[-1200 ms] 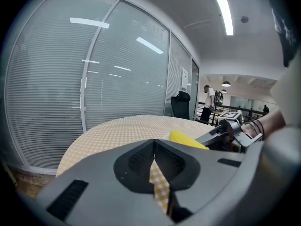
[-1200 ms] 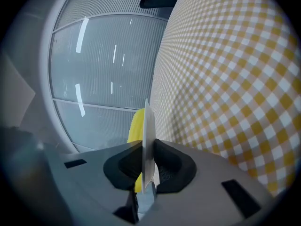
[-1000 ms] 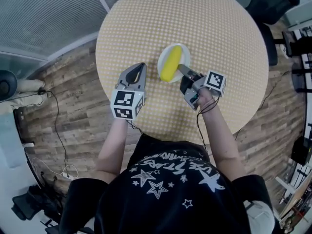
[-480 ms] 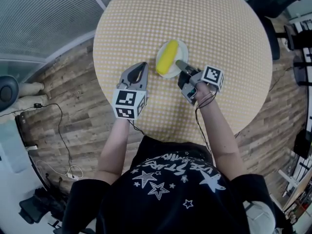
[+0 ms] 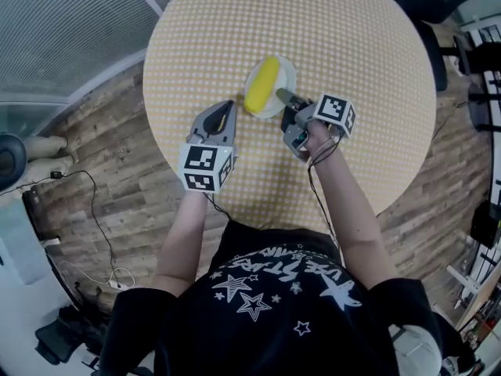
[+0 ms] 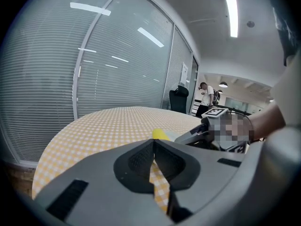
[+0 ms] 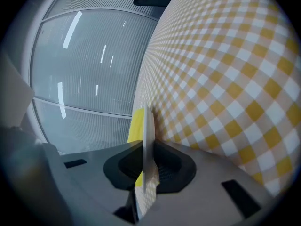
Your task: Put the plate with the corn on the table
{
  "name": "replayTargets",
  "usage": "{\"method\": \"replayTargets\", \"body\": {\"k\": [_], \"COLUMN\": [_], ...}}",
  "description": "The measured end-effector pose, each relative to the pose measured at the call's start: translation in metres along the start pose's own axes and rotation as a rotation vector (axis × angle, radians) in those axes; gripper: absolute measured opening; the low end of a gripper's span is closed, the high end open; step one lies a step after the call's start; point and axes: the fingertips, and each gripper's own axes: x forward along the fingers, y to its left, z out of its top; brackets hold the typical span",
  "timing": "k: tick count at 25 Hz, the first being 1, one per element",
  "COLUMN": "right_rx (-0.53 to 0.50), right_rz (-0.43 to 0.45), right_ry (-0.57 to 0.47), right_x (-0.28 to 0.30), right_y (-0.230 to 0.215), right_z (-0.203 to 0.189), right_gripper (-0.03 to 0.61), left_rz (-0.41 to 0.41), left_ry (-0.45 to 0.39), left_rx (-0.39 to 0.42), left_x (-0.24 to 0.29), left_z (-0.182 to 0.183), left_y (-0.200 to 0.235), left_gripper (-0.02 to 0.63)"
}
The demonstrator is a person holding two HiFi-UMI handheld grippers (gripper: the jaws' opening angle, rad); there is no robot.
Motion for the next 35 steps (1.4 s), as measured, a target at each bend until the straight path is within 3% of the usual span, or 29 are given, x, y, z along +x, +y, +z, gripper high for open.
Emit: {"method": "replayTargets", "body": {"k": [6, 19, 28, 35], "right_rx": [-0.076, -0.411, -0.492, -0.598], "right_rz": [-0.105, -0.310, -0.355, -0.240], "right_ry": [-0.022, 0.019, -0.019, -0.113], "right_x": [0.000, -0.004, -0.032, -0.064], "right_y": [-0.006, -0.007, -0.015, 0.018], "right_z": [0.003, 0.007, 0.012, 0.017], "right_gripper": [0.048, 0.050, 0.063, 0.063], "left_rz": [-0.014, -0.007, -0.017, -0.002], "left_ry": [0.004, -0.001, -0.013, -0.048], "left_rx": [-0.005, 0.000, 0.020, 0.043], "left_x": [0.000, -0.011, -0.019, -0.033], "left_z": [-0.004, -0.003, 0.000, 0.016], "left_y": [-0.007, -0.010, -0.022, -0.041], "left_gripper": [0.008, 0.008, 0.008, 0.008]}}
